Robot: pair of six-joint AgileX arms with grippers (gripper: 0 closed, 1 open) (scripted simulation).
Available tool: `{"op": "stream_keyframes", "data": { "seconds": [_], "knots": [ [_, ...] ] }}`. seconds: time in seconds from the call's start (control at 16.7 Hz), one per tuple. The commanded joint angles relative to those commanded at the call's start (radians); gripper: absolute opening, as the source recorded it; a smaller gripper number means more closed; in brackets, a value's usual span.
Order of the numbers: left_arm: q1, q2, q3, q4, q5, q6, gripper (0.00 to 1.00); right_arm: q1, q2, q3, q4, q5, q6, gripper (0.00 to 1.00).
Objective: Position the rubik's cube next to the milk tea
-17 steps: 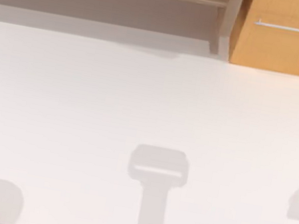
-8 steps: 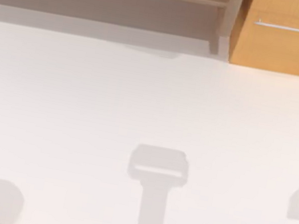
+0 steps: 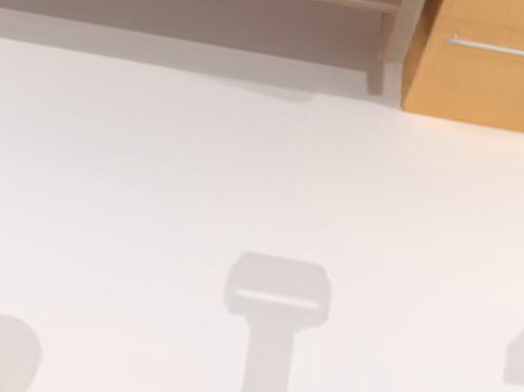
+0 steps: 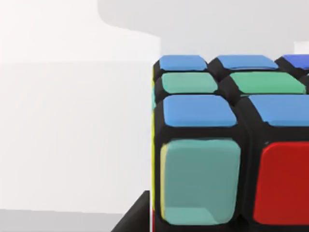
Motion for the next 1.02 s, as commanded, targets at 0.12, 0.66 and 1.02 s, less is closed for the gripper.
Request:
{"op": "stream_keyframes", "data": {
  "seconds": [0.12,0.66,1.02],
  "knots": [
    [0.001,-0.004,-0.001,0.012,0.001,0.0,0.0,0.0,0.0,0.0,0.0,0.0,0.0,1.0],
    [-0.004,0.02,-0.057,0.041,0.009,0.0,0.0,0.0,0.0,0.0,0.0,0.0,0.0,1.0],
    [-0.006,0.044,-0.088,0.039,0.01,-0.001,0.0,0.0,0.0,0.0,0.0,0.0,0.0,1.0]
  ]
}}
